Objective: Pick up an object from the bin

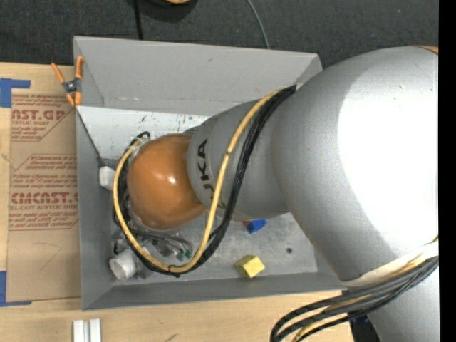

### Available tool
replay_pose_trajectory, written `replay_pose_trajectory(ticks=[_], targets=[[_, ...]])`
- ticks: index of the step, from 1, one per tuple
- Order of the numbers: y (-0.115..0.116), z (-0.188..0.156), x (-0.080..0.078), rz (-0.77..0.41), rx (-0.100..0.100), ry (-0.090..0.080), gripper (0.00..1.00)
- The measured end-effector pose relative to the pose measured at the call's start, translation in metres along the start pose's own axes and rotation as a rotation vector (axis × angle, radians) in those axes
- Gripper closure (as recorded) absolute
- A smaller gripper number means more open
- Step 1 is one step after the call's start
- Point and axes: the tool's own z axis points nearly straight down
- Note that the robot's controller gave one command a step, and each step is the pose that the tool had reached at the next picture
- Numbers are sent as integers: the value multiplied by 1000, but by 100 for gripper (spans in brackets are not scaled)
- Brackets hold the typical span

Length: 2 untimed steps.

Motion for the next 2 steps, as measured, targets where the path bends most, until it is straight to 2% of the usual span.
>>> replay_pose_trajectory(ticks=[1, 2], targets=[[0, 0, 0, 0, 0, 0, 100], [-13, -59, 5, 18, 0, 9, 100]])
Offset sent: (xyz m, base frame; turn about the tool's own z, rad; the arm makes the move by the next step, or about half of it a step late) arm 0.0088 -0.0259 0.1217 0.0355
